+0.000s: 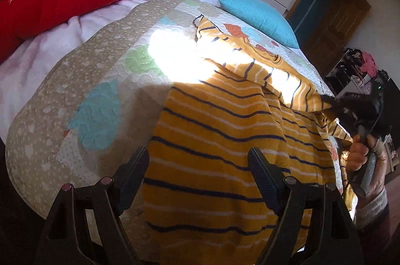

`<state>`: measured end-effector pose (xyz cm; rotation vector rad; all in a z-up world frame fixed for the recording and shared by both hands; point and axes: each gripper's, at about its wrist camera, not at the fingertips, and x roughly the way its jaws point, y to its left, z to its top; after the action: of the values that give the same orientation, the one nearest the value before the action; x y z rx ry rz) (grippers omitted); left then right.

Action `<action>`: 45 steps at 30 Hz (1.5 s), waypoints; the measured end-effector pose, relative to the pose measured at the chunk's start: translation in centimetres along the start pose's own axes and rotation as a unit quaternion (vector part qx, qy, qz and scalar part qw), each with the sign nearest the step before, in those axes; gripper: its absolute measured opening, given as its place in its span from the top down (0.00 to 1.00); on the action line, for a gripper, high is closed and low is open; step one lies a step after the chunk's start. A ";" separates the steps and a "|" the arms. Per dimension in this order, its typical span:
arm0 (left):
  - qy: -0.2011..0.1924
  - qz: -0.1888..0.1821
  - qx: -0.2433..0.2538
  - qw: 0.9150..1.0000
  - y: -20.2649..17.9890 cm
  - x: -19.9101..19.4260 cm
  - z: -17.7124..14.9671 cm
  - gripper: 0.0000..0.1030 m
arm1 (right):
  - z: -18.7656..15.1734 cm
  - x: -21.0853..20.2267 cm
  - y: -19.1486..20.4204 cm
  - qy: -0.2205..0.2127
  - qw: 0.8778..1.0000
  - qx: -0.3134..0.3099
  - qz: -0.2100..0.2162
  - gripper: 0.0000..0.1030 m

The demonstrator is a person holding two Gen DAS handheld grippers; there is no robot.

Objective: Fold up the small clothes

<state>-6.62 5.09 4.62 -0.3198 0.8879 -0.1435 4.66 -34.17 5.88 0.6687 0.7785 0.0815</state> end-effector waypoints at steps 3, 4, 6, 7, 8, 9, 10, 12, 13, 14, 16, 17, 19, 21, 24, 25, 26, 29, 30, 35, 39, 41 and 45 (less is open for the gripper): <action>-0.003 0.000 0.001 1.000 -0.4 0.1 -0.1 0.22 | 1.1 -3.2 3.6 -0.041 0.997 -0.065 0.026 0.92; -0.002 -0.001 0.001 1.000 -0.6 0.2 -0.2 0.22 | 1.1 -4.0 4.2 -0.051 0.995 -0.078 0.023 0.92; 0.001 0.001 0.004 1.000 -0.9 0.6 -0.6 0.22 | 1.0 -4.2 4.2 -0.055 0.994 -0.092 -0.002 0.92; 0.006 0.002 0.006 1.000 -1.1 0.9 -0.9 0.22 | 0.8 -3.6 3.5 -0.046 0.994 -0.093 -0.024 0.92; 0.011 0.003 0.009 1.000 -1.2 1.2 -1.2 0.22 | 0.5 -2.7 2.3 -0.033 0.994 -0.094 -0.053 0.92; 0.013 0.006 0.013 1.000 -1.4 1.3 -1.4 0.22 | 0.0 -1.7 1.0 -0.015 0.992 -0.095 -0.086 0.92; 0.010 0.011 0.020 1.000 -1.6 1.3 -1.7 0.22 | -0.6 -0.8 -0.5 0.008 0.989 -0.093 -0.110 0.92; 0.007 0.020 0.036 0.999 -2.1 1.2 -2.0 0.22 | -1.9 -0.4 -3.7 0.041 0.989 -0.074 -0.121 0.88; 0.008 0.022 0.041 0.999 -2.2 1.2 -2.1 0.22 | -2.5 -1.1 -5.0 0.043 0.991 -0.061 -0.110 0.84; 0.008 0.023 0.044 0.999 -2.2 1.3 -2.2 0.22 | -3.1 -2.4 -6.0 0.036 0.993 -0.051 -0.098 0.80; 0.009 0.022 0.039 0.999 -2.0 1.5 -2.2 0.21 | -4.0 -5.6 -7.1 0.012 0.994 -0.052 -0.094 0.72; 0.010 0.020 0.035 0.999 -1.9 1.6 -2.2 0.19 | -4.3 -7.4 -7.6 -0.003 0.994 -0.057 -0.098 0.65; 0.007 0.022 0.034 0.999 -2.1 1.7 -2.3 0.16 | -4.7 -10.7 -8.6 -0.028 0.990 -0.070 -0.120 0.55; 0.004 0.031 0.043 0.999 -2.5 1.9 -2.5 0.14 | -5.2 -13.1 -9.2 -0.039 0.983 -0.095 -0.155 0.47; 0.007 0.046 0.055 0.997 -3.1 2.0 -2.8 0.14 | -6.7 -15.1 -9.6 -0.031 0.970 -0.143 -0.195 0.38; 0.009 0.046 0.055 0.997 -3.2 1.9 -2.8 0.14 | -7.4 -15.5 -9.7 -0.025 0.966 -0.160 -0.203 0.34; 0.011 0.044 0.053 0.998 -3.2 1.8 -2.8 0.14 | -8.2 -15.6 -9.7 -0.017 0.962 -0.174 -0.208 0.29; 0.017 0.033 0.041 0.998 -3.3 1.3 -2.6 0.14 | -10.9 -15.5 -10.4 -0.001 0.950 -0.202 -0.236 0.27; 0.020 0.029 0.037 0.999 -3.5 1.0 -2.5 0.14 | -11.5 -15.5 -11.1 -0.003 0.946 -0.199 -0.255 0.27; 0.025 -0.009 0.036 0.999 -4.7 -0.3 -2.3 0.14 | -11.7 -18.7 -16.2 -0.068 0.963 -0.061 -0.254 0.27; 0.029 -0.026 0.061 0.997 -6.9 -0.8 -2.6 0.14 | -11.6 -18.5 -18.5 -0.065 0.975 0.002 -0.215 0.27; 0.033 -0.034 0.076 0.996 -8.1 -0.9 -2.8 0.14 | -11.9 -17.4 -18.4 -0.051 0.973 -0.013 -0.224 0.59; 0.036 -0.038 0.107 0.993 -9.9 -1.5 -3.2 0.14 | -10.4 -18.9 -18.2 -0.045 0.982 -0.021 -0.182 0.92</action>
<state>-10.01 -4.51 7.12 -0.1494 0.9228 -0.3190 -19.08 -48.87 1.64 0.4775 0.7980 -0.2626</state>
